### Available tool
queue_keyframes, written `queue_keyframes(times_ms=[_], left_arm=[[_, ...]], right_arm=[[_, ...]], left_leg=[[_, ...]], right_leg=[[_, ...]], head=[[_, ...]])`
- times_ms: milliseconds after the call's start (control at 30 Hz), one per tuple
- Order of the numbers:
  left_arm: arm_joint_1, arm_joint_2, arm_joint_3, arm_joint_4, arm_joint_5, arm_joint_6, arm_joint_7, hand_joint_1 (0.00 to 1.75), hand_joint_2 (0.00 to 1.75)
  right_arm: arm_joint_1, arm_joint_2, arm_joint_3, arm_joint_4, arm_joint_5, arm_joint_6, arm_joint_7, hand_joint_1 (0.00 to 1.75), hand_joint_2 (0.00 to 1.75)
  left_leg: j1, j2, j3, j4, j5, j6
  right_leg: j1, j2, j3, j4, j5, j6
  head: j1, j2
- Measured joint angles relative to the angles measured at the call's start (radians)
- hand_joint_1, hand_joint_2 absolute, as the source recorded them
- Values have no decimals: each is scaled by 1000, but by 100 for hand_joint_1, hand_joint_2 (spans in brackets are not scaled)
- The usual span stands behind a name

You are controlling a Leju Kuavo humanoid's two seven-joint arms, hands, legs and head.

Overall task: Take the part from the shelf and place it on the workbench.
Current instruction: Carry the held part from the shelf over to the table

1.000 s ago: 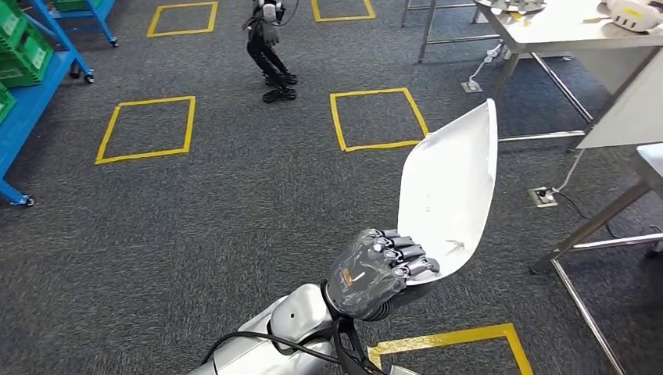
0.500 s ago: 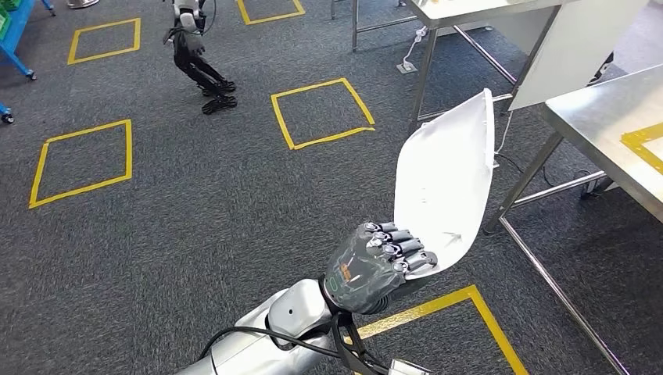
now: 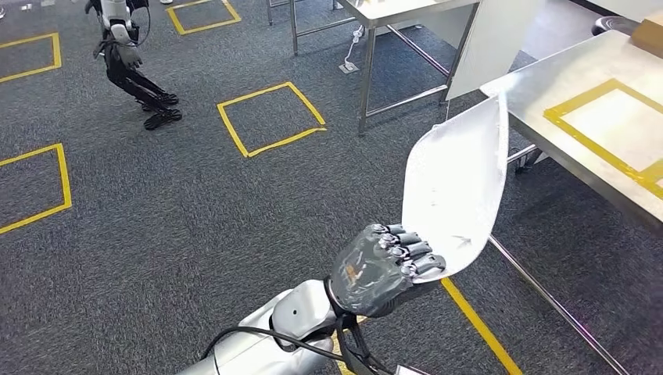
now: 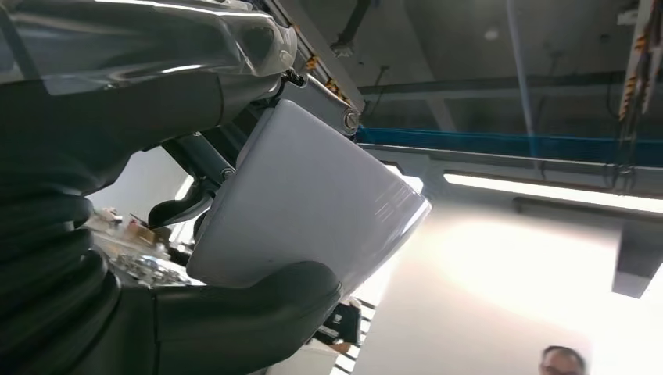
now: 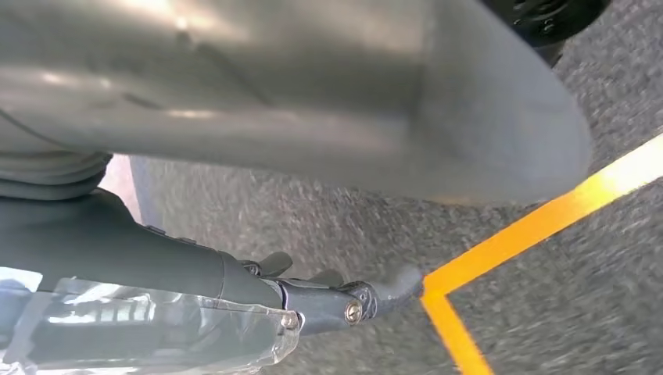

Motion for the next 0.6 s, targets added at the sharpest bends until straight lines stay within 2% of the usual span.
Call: queue_keyframes(times_ms=[33, 67, 100, 133, 167, 200, 267, 300, 333, 367, 400, 433, 467, 533, 567, 600], left_arm=[[1, 1, -1, 0, 4, -1, -3, 175, 175], [2, 3, -1, 0, 9, -1, -8, 175, 175], [4, 5, -2, 1, 13, -2, -12, 175, 175], [4, 6, -3, 1, 16, -3, -16, 175, 175], [4, 6, -4, 1, 18, -3, -19, 175, 175], [4, 6, -4, 1, 19, -1, -23, 175, 175], [3, 6, -7, 1, 24, 7, -32, 175, 175], [3, 7, -8, 1, 27, 12, -37, 175, 175], [2, 8, -10, 1, 29, 16, -41, 175, 175], [2, 8, -13, 1, 29, 19, -44, 175, 175], [1, 8, -15, 1, 30, 20, -46, 175, 175], [1, 8, -16, 1, 30, 21, -48, 175, 175], [0, 9, -18, 1, 30, 22, -49, 175, 175], [1, 16, -21, 1, 30, 24, -50, 175, 175], [3, 21, -22, 1, 30, 26, -50, 175, 175], [5, 25, -24, 1, 31, 29, -50, 175, 175]], right_arm=[[-1, 0, 0, 0, -1, 0, 0, 0, 0], [-1, -1, 0, 0, -2, -1, 1, 0, 0], [0, -2, 0, 0, -2, -1, 1, 0, 0], [2, -2, 0, 0, -2, -2, 2, 0, 0], [5, -3, -1, 0, -2, -2, 3, 0, 0], [7, -4, -1, 0, -2, -3, 3, 0, 0], [5, -5, -1, 0, 0, -4, 4, 0, 0], [4, -6, -1, 0, 3, -5, 5, 0, 0], [3, -6, -1, 0, 6, -5, 7, 0, 0], [3, -7, -1, 0, 8, -6, 10, 0, 0], [3, -7, -1, 0, 11, -6, 13, 0, 0], [3, -8, -1, 0, 12, -6, 16, 0, 0], [2, -9, -1, 0, 13, -7, 18, 0, 0], [-1, -10, -1, 0, 17, -8, 21, 0, 0], [-3, -11, -1, 0, 19, -8, 22, 0, 0], [-3, -11, -1, 0, 21, -8, 23, 0, 0]], left_leg=[[-1, 17, -3, 0, 1, 2], [-3, 35, -5, 0, 1, 3], [-4, 52, -6, 0, 1, 3], [-4, 67, -7, 0, 1, 3], [-4, 81, -8, 1, 0, 2], [-5, 93, -7, 1, -1, 0], [-11, 114, -6, 4, -7, -8], [-15, 123, -6, 6, -9, -11], [-17, 132, -5, 7, -11, -15], [-16, 141, -4, 7, -12, -18], [-14, 138, -5, 10, -16, -23], [-11, 120, -9, 21, -26, -30], [-8, 91, -22, 51, -47, -36], [-1, 29, -76, 170, -110, -45], [1, 16, -110, 240, -138, -46], [3, 12, -135, 287, -149, -47]], right_leg=[[1, -24, -29, 68, -35, 2], [1, -37, -54, 131, -62, 5], [1, -44, -66, 169, -74, 8], [0, -49, -58, 169, -69, 9], [0, -56, -28, 128, -50, 9], [0, -73, 17, 56, -23, 8], [4, -116, 93, -71, 12, -2], [7, -128, 109, -101, 17, -9], [9, -127, 111, -108, 16, -15], [10, -114, 108, -109, 19, -21], [8, -103, 107, -110, 21, -25], [6, -91, 107, -111, 23, -30], [3, -80, 106, -112, 26, -35], [0, -56, 102, -113, 30, -42], [-1, -42, 99, -113, 32, -44], [-1, -28, 97, -112, 34, -44]], head=[[3, 0], [3, 0], [3, 0], [4, 0], [4, 0], [4, 0], [3, 0], [1, 0], [0, 0], [-2, 0], [-1, 0], [-2, 0], [-3, 0], [-4, 0], [-4, 0], [-4, 0]])
